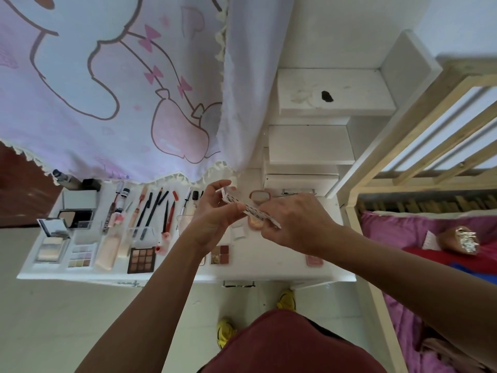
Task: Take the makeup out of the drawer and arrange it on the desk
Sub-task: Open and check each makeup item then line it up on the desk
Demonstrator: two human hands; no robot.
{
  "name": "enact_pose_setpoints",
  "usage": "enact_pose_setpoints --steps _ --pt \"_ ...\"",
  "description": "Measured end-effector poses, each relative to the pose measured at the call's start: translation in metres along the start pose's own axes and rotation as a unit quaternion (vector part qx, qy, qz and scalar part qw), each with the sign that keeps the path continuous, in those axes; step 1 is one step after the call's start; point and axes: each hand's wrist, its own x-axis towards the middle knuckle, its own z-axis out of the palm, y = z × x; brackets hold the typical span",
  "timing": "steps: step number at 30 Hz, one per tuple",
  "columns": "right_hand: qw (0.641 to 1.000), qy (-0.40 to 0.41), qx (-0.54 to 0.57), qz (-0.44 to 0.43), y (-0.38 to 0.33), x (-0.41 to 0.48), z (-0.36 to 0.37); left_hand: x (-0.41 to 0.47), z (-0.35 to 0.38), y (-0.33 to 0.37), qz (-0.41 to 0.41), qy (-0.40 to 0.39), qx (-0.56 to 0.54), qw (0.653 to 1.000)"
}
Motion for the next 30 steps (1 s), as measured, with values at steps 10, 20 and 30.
enact_pose_setpoints --steps 10,20,30 --pt "0.997 -0.001 0.069 0.026 0.011 -0.001 -0.005 0.001 -0.014 0.004 0.001 -0.007 -0.051 0.999" --pt "0.97 -0.109 0.183 0.113 0.027 -0.033 0.003 -0.003 -0.019 0.0 -0.03 -0.024 -0.087 0.995" --pt "0.994 0.059 0.084 0.024 0.03 -0.042 0.027 0.001 -0.022 -0.015 -0.082 -0.031 -0.11 0.99"
